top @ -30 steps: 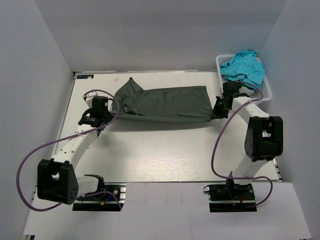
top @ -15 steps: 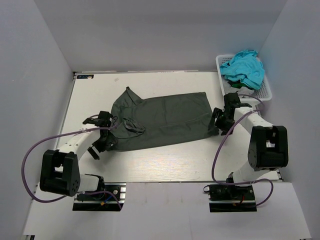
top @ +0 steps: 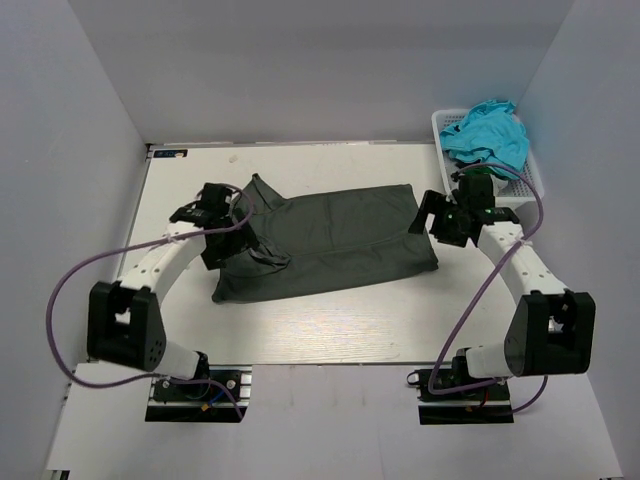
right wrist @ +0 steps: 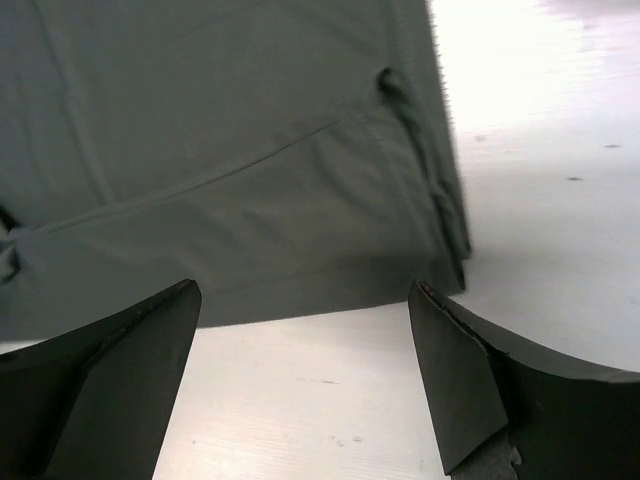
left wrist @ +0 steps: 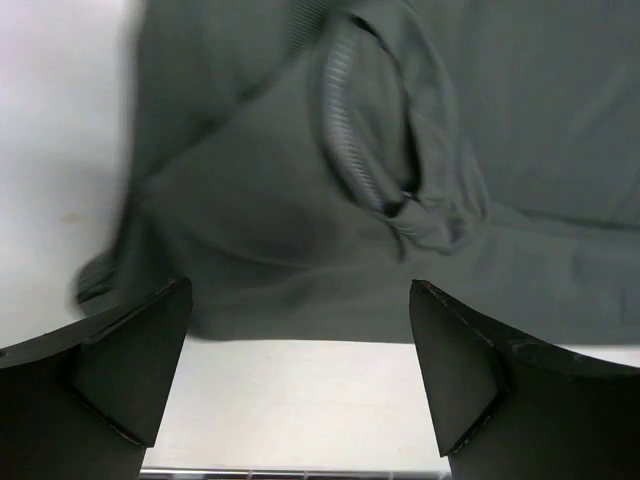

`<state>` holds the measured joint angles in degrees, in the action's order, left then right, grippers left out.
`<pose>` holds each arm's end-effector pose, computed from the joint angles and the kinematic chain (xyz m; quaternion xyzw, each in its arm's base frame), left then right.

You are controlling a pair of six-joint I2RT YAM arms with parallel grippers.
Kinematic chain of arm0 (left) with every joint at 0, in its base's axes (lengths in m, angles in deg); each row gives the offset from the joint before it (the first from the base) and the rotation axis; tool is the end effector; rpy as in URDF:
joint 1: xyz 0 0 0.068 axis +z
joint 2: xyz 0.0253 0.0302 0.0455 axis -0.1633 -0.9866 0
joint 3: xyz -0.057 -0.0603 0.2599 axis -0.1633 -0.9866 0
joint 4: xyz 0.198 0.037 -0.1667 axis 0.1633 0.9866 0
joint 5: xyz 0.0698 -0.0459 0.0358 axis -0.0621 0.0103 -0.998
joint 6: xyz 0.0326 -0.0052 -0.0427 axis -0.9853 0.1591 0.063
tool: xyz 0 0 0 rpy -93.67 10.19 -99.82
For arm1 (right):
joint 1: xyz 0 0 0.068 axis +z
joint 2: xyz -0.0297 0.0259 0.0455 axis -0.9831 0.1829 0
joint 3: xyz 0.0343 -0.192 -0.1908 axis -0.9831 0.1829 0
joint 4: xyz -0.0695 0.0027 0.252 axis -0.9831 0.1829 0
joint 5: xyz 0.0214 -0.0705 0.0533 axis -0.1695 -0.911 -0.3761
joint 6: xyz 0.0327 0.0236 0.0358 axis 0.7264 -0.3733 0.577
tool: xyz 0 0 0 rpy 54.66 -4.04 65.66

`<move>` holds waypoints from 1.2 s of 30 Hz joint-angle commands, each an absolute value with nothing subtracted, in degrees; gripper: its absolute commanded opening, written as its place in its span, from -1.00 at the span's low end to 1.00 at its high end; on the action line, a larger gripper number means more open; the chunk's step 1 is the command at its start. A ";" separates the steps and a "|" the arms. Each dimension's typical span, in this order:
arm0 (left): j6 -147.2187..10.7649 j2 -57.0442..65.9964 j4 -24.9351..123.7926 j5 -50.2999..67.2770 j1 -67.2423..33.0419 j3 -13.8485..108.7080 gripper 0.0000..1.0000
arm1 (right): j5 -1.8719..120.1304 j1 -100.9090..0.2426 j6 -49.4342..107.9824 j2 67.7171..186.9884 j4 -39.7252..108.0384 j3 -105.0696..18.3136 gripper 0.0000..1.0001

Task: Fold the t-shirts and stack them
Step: Fold the flattened tshirt in 1/3 of the way

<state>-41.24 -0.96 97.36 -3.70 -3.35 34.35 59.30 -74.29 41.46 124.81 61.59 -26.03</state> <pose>0.2635 -0.0570 0.2379 -0.2255 0.9541 -0.0538 0.1897 0.2892 0.0311 0.2622 0.0881 0.9284 0.1366 0.3341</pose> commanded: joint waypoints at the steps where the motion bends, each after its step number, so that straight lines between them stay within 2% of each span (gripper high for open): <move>1: -45.79 -4.92 90.75 5.76 -5.71 36.43 1.00 | 67.20 -73.14 40.92 127.03 56.34 -24.26 0.81; 8: -45.79 -12.38 88.80 6.81 -9.31 40.29 1.00 | 69.77 -72.87 41.71 134.33 52.90 -24.87 0.81; 13: -45.09 -16.18 91.25 3.31 -10.55 42.14 0.68 | 70.21 -73.31 41.89 136.27 52.63 -25.75 0.81; 18: -44.56 -17.93 91.26 2.07 -11.69 42.15 0.56 | 69.51 -73.22 41.71 137.68 52.99 -26.10 0.81; 21: -44.56 -19.52 91.26 0.94 -11.69 43.37 0.22 | 69.51 -73.22 41.80 138.55 53.07 -26.37 0.81; 22: -44.56 -20.22 91.26 0.93 -12.22 43.38 0.00 | 69.68 -73.05 41.80 138.47 53.16 -26.45 0.81; 25: -44.56 -20.75 89.95 0.41 -12.22 44.78 -0.30 | 69.68 -73.22 41.79 139.08 53.34 -26.72 0.81; 27: -44.56 -20.75 89.33 -0.12 -12.22 46.18 -0.43 | 69.51 -73.13 41.88 139.17 53.42 -26.89 0.81; 28: -45.17 -20.75 89.33 -0.12 -12.22 46.19 -0.67 | 69.68 -73.22 41.88 139.43 53.51 -27.07 0.81; 30: -45.79 -21.28 89.33 -0.12 -12.22 47.85 -0.99 | 69.59 -73.22 41.45 139.70 53.86 -27.24 0.81; 36: -51.41 -26.72 89.85 1.19 -13.97 52.60 -1.00 | 69.42 -73.22 41.36 140.40 54.74 -27.60 0.81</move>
